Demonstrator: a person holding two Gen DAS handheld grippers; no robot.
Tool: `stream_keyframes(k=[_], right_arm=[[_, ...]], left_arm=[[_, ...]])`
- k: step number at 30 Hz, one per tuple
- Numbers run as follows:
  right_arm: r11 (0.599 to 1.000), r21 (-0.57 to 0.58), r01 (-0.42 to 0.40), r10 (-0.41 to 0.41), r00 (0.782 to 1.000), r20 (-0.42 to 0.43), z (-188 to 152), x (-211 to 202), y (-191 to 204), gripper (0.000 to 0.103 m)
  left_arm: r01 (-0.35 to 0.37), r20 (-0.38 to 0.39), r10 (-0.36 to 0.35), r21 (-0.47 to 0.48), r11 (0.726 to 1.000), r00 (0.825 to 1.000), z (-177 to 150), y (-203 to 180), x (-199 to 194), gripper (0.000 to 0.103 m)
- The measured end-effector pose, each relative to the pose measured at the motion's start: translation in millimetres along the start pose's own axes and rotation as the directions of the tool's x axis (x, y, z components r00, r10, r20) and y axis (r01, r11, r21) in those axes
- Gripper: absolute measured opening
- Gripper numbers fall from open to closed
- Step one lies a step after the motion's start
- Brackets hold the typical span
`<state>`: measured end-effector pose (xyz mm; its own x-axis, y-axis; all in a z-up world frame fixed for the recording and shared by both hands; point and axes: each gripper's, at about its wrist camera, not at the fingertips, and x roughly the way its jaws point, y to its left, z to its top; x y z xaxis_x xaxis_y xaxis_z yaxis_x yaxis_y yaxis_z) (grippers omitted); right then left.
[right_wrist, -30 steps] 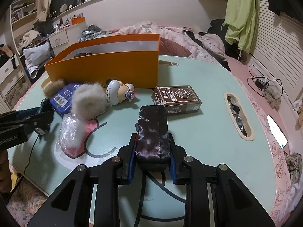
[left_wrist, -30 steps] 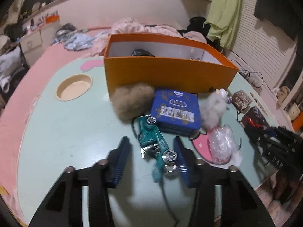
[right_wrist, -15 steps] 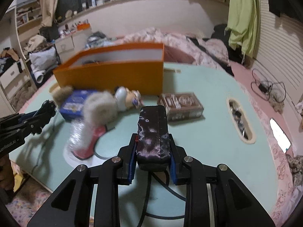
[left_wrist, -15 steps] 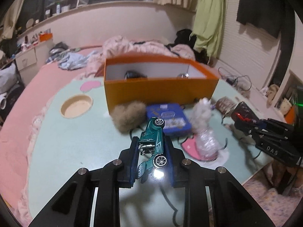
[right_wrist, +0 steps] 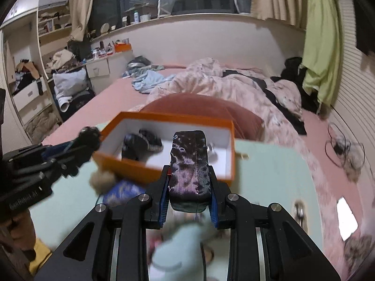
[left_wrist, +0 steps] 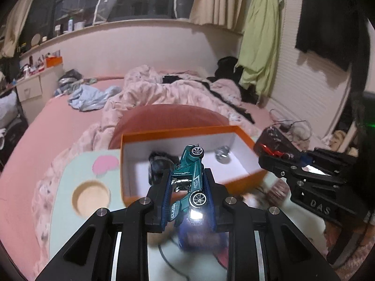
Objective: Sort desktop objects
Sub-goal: 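Drop the green toy car into the orange box with the left gripper while the right drops the pouch in, then withdraw both open grippers from the box back over the table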
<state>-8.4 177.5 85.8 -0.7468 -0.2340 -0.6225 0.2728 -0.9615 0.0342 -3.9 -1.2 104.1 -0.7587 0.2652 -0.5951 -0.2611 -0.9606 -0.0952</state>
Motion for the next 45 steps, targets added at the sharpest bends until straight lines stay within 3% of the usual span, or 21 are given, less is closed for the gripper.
stream_keyframes(k=[4, 9, 10, 12, 13, 15, 17, 20, 24, 26, 31, 38, 41, 43, 45], right_arm=[[0.998, -0.055, 0.035, -0.035, 0.999, -0.008, 20, 31, 11, 0.029], [0.999, -0.03, 0.032, -0.034, 0.997, -0.063, 24, 69, 8, 0.03], [0.999, -0.011, 0.03, -0.031, 0.997, -0.073, 22, 75, 5, 0.03], [0.999, 0.028, 0.033, -0.03, 0.996, -0.085, 18, 79, -1, 0.033], [0.999, 0.043, 0.025, -0.022, 0.997, -0.077, 17, 77, -4, 0.036], [0.997, 0.073, 0.01, -0.008, 0.999, -0.033, 12, 64, -9, 0.06], [0.996, 0.084, 0.021, -0.022, 1.0, 0.009, 12, 51, -11, 0.07], [0.996, 0.083, 0.01, -0.014, 0.999, 0.044, 7, 24, -12, 0.07], [0.995, 0.076, -0.062, 0.061, 0.998, 0.013, -14, 2, -15, 0.07], [0.993, 0.069, -0.092, 0.095, 0.995, -0.031, -37, -5, -16, 0.07], [0.999, 0.035, -0.002, 0.006, 0.995, -0.104, -87, -14, -15, 0.07], [0.993, 0.018, 0.12, -0.116, 0.979, -0.166, -111, -6, -14, 0.07], [0.99, 0.017, 0.138, -0.133, 0.977, -0.165, -113, -5, -15, 0.072], [0.99, 0.045, 0.134, -0.124, 0.977, -0.173, -114, -3, -21, 0.079], [0.992, 0.071, 0.102, -0.087, 0.979, -0.184, -115, 1, -27, 0.102]], left_arm=[[-0.047, -0.035, 0.047, -0.002, 0.999, 0.998, 17, 9, 31, 0.024], [-0.064, -0.089, 0.06, -0.04, 0.997, 0.994, 18, 19, 60, 0.027], [-0.062, -0.091, 0.058, -0.049, 0.997, 0.994, 16, 20, 60, 0.031], [-0.045, -0.068, 0.04, -0.065, 0.997, 0.997, 13, 21, 53, 0.058], [-0.042, -0.052, 0.039, -0.066, 0.997, 0.998, 12, 20, 48, 0.062], [-0.047, -0.014, 0.047, -0.054, 0.997, 0.999, 11, 18, 34, 0.071], [-0.051, 0.003, 0.051, -0.04, 0.998, 0.999, 9, 16, 21, 0.076], [-0.043, -0.007, 0.043, -0.03, 0.999, 0.999, 1, 11, 2, 0.084], [-0.03, -0.048, 0.03, -0.004, 1.0, 0.998, -33, 4, -19, 0.092], [-0.033, -0.092, 0.031, -0.012, 0.999, 0.995, -54, 3, -20, 0.092], [-0.078, -0.171, 0.081, 0.025, 0.997, 0.982, -103, -8, -15, 0.092], [-0.11, -0.216, 0.111, 0.016, 0.994, 0.97, -119, -7, -5, 0.093], [-0.13, -0.231, 0.137, 0.045, 0.99, 0.963, -123, -11, -1, 0.103], [-0.118, -0.223, 0.127, 0.051, 0.992, 0.967, -123, -13, -1, 0.103], [-0.111, -0.221, 0.121, 0.059, 0.992, 0.968, -123, -14, 0, 0.103]])
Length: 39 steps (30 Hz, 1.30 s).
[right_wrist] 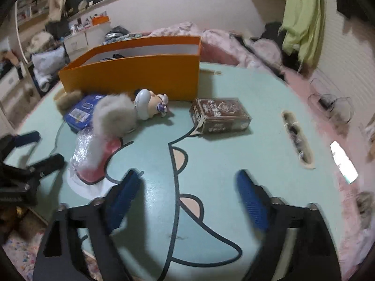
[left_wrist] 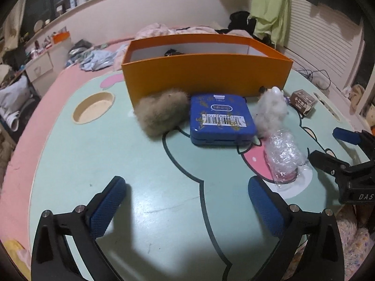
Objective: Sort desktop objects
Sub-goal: 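Withdraw both open grippers from the box back over the table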
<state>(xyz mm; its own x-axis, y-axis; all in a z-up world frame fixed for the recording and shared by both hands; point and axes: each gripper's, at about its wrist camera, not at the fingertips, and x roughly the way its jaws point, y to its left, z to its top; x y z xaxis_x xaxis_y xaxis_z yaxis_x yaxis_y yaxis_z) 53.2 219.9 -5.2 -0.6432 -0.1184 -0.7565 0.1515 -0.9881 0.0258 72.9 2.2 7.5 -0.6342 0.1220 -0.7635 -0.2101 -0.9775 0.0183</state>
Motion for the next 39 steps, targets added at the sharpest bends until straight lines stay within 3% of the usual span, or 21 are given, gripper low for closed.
stream_keyframes(k=[39], right_arm=[[1.0, -0.011, -0.002, 0.002, 1.0, 0.009, -5.0, -0.9, 2.3, 0.103]], left_arm=[[0.016, 0.003, -0.016, 0.016, 1.0, 1.0, 2.4, -5.5, 1.3, 0.103]])
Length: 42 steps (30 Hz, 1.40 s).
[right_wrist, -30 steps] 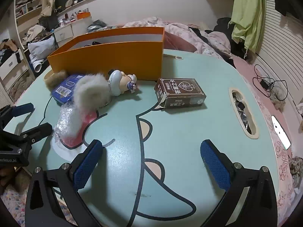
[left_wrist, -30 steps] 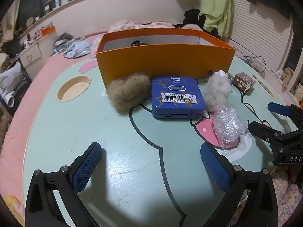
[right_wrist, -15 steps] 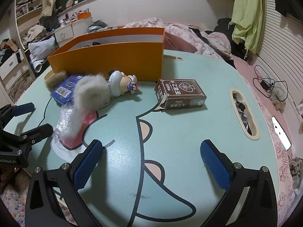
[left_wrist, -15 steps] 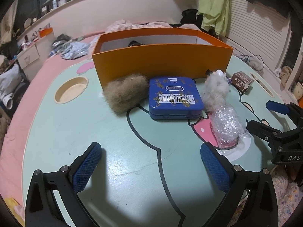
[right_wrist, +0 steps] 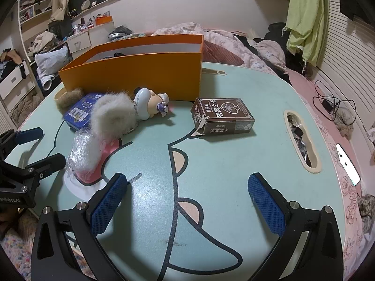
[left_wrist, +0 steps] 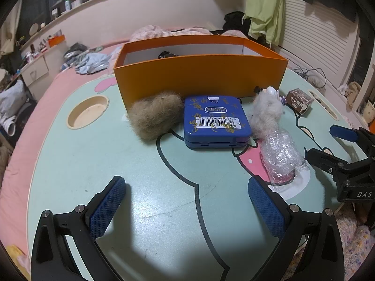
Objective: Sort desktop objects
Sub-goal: 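Withdraw both open grippers from the box back over the table, then grasp the brown card box on the table with the right gripper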
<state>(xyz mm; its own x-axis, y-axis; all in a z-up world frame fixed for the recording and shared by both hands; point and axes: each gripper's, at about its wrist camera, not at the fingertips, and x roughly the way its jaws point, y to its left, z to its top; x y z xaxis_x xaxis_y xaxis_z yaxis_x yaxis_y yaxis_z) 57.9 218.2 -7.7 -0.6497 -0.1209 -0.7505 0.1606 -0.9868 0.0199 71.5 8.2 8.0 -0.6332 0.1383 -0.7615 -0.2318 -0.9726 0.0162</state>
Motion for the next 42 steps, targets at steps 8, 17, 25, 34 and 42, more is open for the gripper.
stream_keyframes(k=[8, 17, 25, 34, 42], right_arm=[[0.99, 0.131, -0.058, 0.053, 0.998, 0.041, 15, -13, -29, 0.103], [0.996, 0.042, 0.082, -0.08, 0.996, -0.036, 63, 23, -45, 0.103], [0.999, 0.008, 0.031, -0.03, 0.998, -0.059, 58, 38, -39, 0.057], [0.997, 0.018, -0.076, 0.075, 0.997, 0.009, 14, -4, -11, 0.057], [0.999, -0.001, -0.052, 0.052, 0.998, 0.019, -5, -11, -4, 0.057]], left_arm=[[0.001, 0.001, -0.001, 0.0, 1.0, 1.0, 0, 0, -1, 0.103], [0.001, 0.002, -0.001, 0.0, 1.0, 1.0, 0, -1, -1, 0.103], [0.002, 0.004, -0.002, 0.0, 1.0, 1.0, 0, -1, -1, 0.103], [0.003, 0.005, -0.003, -0.001, 1.0, 1.0, 1, -1, -1, 0.103], [0.003, 0.007, -0.003, -0.001, 1.0, 1.0, 1, 0, -1, 0.103]])
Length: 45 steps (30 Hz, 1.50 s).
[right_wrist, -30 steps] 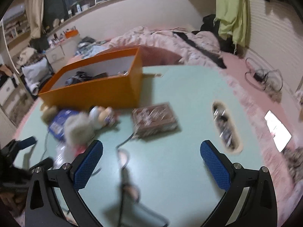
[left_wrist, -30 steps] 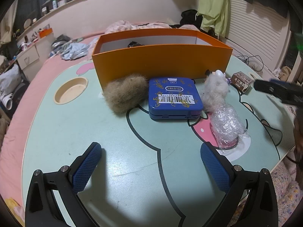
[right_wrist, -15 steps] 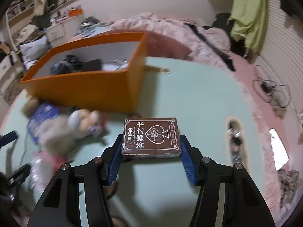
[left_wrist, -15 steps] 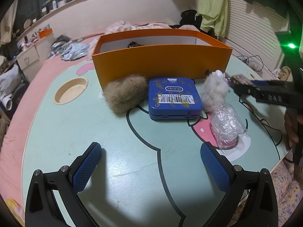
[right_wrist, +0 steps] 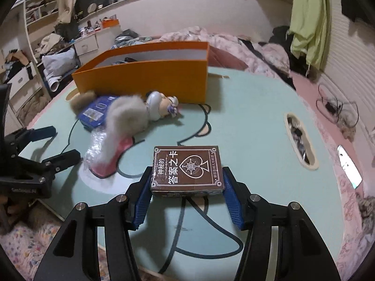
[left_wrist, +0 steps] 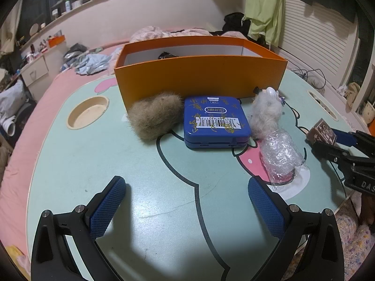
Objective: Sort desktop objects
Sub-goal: 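Grasp the brown card box on the table with the right gripper, then grasp the brown fur ball on the table with the left gripper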
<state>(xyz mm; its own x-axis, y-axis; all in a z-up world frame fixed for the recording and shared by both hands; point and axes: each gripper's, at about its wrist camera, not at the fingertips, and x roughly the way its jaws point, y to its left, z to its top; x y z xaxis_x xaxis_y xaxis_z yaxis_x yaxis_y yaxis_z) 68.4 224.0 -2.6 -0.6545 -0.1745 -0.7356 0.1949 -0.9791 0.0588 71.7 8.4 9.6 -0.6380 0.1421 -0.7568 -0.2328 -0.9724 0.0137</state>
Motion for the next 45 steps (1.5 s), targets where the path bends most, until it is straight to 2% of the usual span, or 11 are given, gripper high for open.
stream_keyframes(k=[5, 12, 19, 23, 27, 29, 31, 33, 36, 41, 45], right_arm=[[0.999, -0.014, 0.04, -0.04, 0.999, 0.025, -1, 1, 1, 0.057], [0.999, -0.014, 0.031, -0.031, 0.999, 0.028, -1, 1, -2, 0.057], [0.999, -0.013, 0.031, -0.031, 0.999, 0.028, -1, 1, -2, 0.058], [0.999, -0.013, 0.032, -0.031, 0.999, 0.028, -2, 1, -1, 0.059], [0.999, -0.012, 0.032, -0.032, 0.999, 0.028, -2, 1, -1, 0.059], [0.999, -0.012, 0.032, -0.032, 0.999, 0.028, -2, 0, -1, 0.059], [0.999, -0.012, 0.032, -0.032, 0.999, 0.028, -2, 0, -1, 0.059], [0.999, -0.013, 0.033, -0.032, 0.999, 0.029, -2, 0, 0, 0.059], [0.999, -0.012, 0.032, -0.032, 0.999, 0.028, -2, 0, 0, 0.059], [0.999, -0.012, 0.034, -0.033, 0.999, 0.028, -2, -1, 0, 0.059], [0.999, -0.011, 0.033, -0.033, 0.999, 0.03, -2, -1, -1, 0.058]], left_arm=[[-0.004, 0.003, 0.004, -0.003, 1.0, 1.0, 1, 0, -1, 0.103], [0.027, -0.002, -0.027, -0.043, 0.999, 1.0, 5, 13, -6, 0.103], [-0.011, 0.048, 0.016, -0.113, 0.994, 0.999, 33, 42, -9, 0.097], [0.003, 0.038, 0.002, -0.136, 0.991, 0.999, 54, 51, 4, 0.087], [0.062, -0.027, -0.068, -0.176, 0.982, 0.997, 67, 58, 31, 0.084], [0.073, -0.061, -0.087, -0.198, 0.977, 0.994, 68, 56, 42, 0.078], [0.118, -0.046, -0.133, -0.244, 0.963, 0.99, 70, 59, 45, 0.068], [0.123, -0.041, -0.138, -0.252, 0.96, 0.99, 70, 58, 43, 0.041], [0.122, -0.042, -0.133, -0.204, 0.971, 0.99, 64, 53, 40, 0.039], [0.058, -0.024, -0.061, -0.104, 0.993, 0.998, 53, 44, 30, 0.037], [0.095, 0.021, -0.094, -0.082, 0.992, 0.995, 37, 44, 8, 0.036]])
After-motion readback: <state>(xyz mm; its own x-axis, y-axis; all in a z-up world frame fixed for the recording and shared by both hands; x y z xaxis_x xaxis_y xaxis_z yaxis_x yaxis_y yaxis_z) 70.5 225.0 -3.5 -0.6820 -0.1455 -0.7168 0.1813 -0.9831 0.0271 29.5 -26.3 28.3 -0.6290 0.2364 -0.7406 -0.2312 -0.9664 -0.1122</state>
